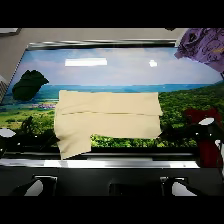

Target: Fold the clothes and pants, and hang the long-sleeved shirts on hangers.

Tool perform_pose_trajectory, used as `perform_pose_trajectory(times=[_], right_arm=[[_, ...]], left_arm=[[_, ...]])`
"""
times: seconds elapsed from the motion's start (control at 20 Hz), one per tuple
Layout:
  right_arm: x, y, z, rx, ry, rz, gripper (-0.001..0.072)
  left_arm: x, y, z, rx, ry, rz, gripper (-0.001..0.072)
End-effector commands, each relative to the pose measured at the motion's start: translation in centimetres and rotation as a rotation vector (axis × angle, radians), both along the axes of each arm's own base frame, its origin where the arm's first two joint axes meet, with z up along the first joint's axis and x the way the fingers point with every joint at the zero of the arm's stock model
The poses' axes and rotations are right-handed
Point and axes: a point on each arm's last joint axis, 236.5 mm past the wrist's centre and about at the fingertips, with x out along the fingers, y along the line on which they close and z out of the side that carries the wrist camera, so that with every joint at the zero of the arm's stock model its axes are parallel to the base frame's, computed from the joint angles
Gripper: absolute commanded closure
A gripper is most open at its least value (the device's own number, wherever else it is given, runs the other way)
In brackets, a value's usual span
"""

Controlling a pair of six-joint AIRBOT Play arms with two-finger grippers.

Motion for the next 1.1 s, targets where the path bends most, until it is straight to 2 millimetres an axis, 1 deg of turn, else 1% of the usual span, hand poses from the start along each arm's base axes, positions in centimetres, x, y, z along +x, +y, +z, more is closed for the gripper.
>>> perform_pose_trajectory(times=[0.0, 0.05, 0.15, 0.25, 0.35, 0.45, 0.55, 0.65, 0.8, 0.95, 1.05], right_arm=[[-2.2, -2.3, 2.3, -0.146, 0.026, -0.008, 0.0688], [-2.7, -2.7, 3.1, -0.18, 0.015, 0.002, 0.0688], [-3.3, -2.6, 4.7, -0.2, -0.018, 0.02, 0.0688], [-3.1, -2.1, 5.7, -0.189, -0.059, 0.022, 0.0688], [-2.2, -1.3, 6.4, -0.151, -0.109, 0.046, 0.0688], [-0.5, -1.5, 7.1, -0.149, -0.162, 0.041, 0.0688], [1.7, -2.0, 7.8, -0.151, -0.212, 0.046, 0.0688], [4.2, -1.8, 8.3, -0.119, -0.253, 0.069, 0.0688], [7.8, -1.2, 7.1, -0.163, -0.27, 0.148, 0.0688], [11.4, -1.2, 6.0, -0.205, -0.275, 0.156, 0.0687], [13.2, -0.9, 5.3, -0.205, -0.271, 0.176, 0.0687]], left_arm=[[-3.2, 2.5, 2.6, 0.127, 0.058, 0.006, 0.0691], [-3.8, 2.4, 3.6, 0.145, 0.041, 0.006, 0.0691], [-3.9, 2.2, 5.4, 0.166, -0.028, 0.023, 0.0691], [-3.1, 1.3, 6.7, 0.14, -0.09, 0.031, 0.0692], [-1.9, 0.8, 7.4, 0.116, -0.126, 0.024, 0.0692], [0.0, 1.1, 7.9, 0.132, -0.159, 0.019, 0.0691], [2.5, 1.2, 8.3, 0.143, -0.182, -0.01, 0.0692], [5.0, 1.3, 8.1, 0.148, -0.185, -0.045, 0.0691], [8.8, 2.0, 7.0, 0.153, -0.17, -0.068, 0.0691], [12.3, 2.8, 6.0, 0.151, -0.156, -0.089, 0.0691], [14.5, 3.1, 5.6, 0.154, -0.163, -0.116, 0.0692]])
